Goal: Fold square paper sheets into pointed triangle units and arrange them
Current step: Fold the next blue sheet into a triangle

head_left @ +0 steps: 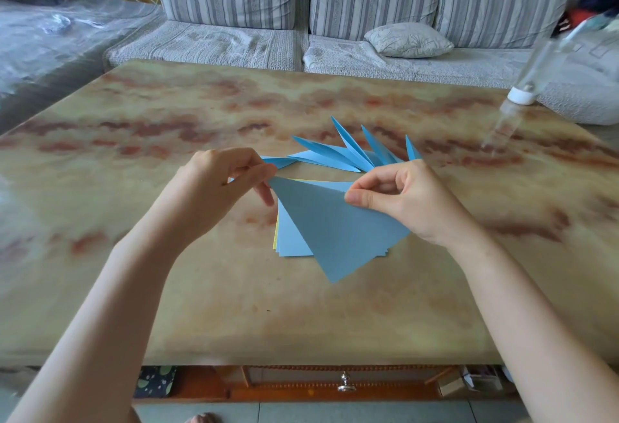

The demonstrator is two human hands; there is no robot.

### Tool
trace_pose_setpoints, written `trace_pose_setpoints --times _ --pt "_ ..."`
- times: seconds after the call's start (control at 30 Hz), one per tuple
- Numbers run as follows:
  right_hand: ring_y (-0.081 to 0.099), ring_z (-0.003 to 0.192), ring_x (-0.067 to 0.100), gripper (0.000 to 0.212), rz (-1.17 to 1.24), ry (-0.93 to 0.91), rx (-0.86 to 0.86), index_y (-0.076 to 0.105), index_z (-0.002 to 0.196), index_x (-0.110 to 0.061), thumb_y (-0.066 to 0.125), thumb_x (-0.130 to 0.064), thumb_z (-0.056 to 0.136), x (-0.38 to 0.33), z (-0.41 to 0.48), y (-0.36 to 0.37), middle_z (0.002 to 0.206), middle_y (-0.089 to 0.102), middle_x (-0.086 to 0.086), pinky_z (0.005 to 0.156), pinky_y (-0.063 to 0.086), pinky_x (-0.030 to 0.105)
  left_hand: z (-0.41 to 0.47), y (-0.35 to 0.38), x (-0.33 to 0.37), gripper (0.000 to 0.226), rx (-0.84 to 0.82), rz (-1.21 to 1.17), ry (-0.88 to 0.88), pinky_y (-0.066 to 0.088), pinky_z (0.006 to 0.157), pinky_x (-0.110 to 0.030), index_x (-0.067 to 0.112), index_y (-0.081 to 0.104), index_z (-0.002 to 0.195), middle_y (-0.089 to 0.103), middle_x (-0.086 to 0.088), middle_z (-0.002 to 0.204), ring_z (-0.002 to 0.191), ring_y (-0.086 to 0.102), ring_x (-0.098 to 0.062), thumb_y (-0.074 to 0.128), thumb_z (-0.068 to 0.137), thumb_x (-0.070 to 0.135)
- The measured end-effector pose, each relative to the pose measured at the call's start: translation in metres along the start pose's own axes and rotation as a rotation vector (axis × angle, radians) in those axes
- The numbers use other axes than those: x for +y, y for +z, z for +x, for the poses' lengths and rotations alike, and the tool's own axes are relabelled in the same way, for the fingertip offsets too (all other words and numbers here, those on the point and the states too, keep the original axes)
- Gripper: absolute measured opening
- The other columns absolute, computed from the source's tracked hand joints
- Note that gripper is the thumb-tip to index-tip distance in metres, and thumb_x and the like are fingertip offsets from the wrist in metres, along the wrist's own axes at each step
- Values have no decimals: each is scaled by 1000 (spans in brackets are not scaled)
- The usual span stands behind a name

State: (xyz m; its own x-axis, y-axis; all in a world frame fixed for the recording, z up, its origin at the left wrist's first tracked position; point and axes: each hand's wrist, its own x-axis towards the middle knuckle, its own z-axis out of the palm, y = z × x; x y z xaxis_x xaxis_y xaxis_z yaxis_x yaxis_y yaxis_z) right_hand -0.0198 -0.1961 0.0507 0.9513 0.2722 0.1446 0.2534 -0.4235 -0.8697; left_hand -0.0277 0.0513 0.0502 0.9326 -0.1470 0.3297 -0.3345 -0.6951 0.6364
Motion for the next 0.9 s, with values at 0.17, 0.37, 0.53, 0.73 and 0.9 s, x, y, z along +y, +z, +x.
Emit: trace_pose_setpoints --times 0.17,0.37,0.53,0.73,0.9 --pt "63 64 -3 5 58 47 103 73 76 -17 74 -15 81 9 -1 -5 67 71 -10 64 42 6 3 -9 -12 23 207 -71 -37 36 57 -2 17 65 75 67 27 68 55 55 9 54 95 20" --pt "66 69 -1 6 163 72 162 71 76 -17 75 -14 79 12 -1 -2 68 72 -11 68 43 6 5 10 -12 21 122 -274 -86 55 77 -25 18 68 82 73 12 73 69 69 -3 53 96 21" --pt "67 74 4 4 283 136 232 73 77 -18 75 -18 80 14 0 6 76 74 -5 78 47 15 1 31 8 37 -29 -493 -188 55 80 -34 18 69 100 75 3 87 81 72 -10 50 87 47" --pt "66 64 8 4 422 206 206 71 81 -11 72 -14 82 11 0 18 73 73 -1 61 50 17 0 46 17 13 25 -720 -283 56 63 -20 17 68 102 75 7 81 73 71 -8 58 93 13" --pt "66 65 10 10 389 188 138 69 89 -11 69 -20 85 10 -2 21 78 74 1 59 50 19 1 50 14 16 116 -728 -342 57 66 -26 15 70 103 73 7 79 74 68 -6 59 93 10"
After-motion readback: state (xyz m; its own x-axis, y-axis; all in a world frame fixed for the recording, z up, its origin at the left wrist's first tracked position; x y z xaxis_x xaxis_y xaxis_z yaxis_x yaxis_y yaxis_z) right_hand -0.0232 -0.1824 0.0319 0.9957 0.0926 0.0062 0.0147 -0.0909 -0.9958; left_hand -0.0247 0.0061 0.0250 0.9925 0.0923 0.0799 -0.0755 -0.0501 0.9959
